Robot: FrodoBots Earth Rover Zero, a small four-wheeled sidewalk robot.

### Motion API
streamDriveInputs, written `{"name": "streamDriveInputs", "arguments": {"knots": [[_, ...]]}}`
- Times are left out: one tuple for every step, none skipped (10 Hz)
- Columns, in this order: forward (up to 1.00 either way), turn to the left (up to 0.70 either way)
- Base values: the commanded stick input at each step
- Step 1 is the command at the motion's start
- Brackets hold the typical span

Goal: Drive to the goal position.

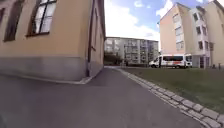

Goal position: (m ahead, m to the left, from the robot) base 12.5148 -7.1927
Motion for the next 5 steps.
{"name": "streamDriveInputs", "arguments": {"knots": [[0.85,0.01],[0.85,0.01],[0.85,0.01],[0.85,0.01],[0.85,0.01]]}}
